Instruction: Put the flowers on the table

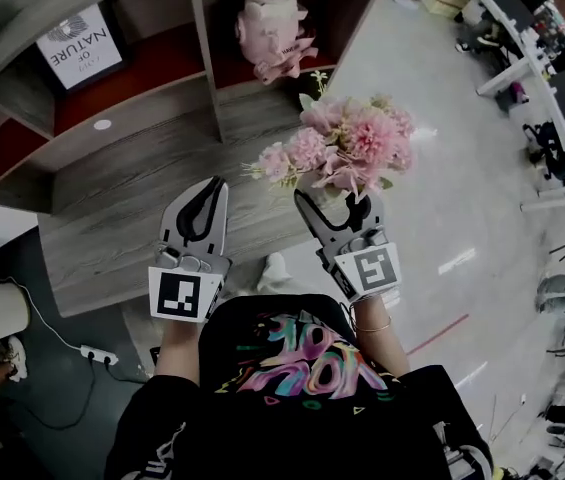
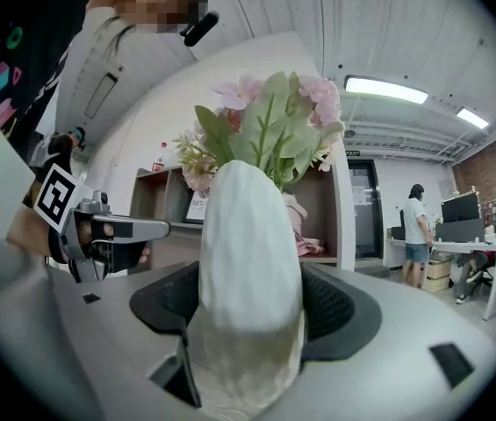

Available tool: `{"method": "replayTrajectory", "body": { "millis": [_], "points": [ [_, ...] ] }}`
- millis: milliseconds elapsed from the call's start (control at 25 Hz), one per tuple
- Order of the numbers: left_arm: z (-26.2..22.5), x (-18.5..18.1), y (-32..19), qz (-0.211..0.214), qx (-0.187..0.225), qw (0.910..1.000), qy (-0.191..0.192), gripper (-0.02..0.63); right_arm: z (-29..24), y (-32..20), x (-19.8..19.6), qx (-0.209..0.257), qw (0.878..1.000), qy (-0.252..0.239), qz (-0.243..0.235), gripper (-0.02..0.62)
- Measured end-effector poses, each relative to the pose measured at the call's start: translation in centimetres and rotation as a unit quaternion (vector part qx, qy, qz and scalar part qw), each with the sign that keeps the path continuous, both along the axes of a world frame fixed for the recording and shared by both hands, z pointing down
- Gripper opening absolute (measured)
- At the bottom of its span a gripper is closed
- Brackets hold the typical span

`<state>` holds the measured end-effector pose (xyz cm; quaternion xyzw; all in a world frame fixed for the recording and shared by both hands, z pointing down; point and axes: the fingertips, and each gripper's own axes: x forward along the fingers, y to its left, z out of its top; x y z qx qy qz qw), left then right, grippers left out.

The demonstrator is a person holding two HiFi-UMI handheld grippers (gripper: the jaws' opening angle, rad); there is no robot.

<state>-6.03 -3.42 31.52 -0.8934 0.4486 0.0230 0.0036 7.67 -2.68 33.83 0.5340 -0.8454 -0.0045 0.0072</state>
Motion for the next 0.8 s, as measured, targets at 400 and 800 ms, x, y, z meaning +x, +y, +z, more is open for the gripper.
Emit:
{"method": "replayTrajectory", "body": {
  "millis": [400, 800],
  "points": [
    [0.1, 0.5, 0.5, -0.078, 0.000, 0.9968, -0.014, 0.037, -0.4, -2.1, 0.5, 0.010, 0.997, -0.006, -0.080, 0.364],
    [0.9, -0.4, -1.8, -0.082, -0.003, 0.9966, -0.013, 0.037, 0.3, -4.6, -0.3, 0.006, 0.997, -0.012, -0.080, 0.364]
  ]
}}
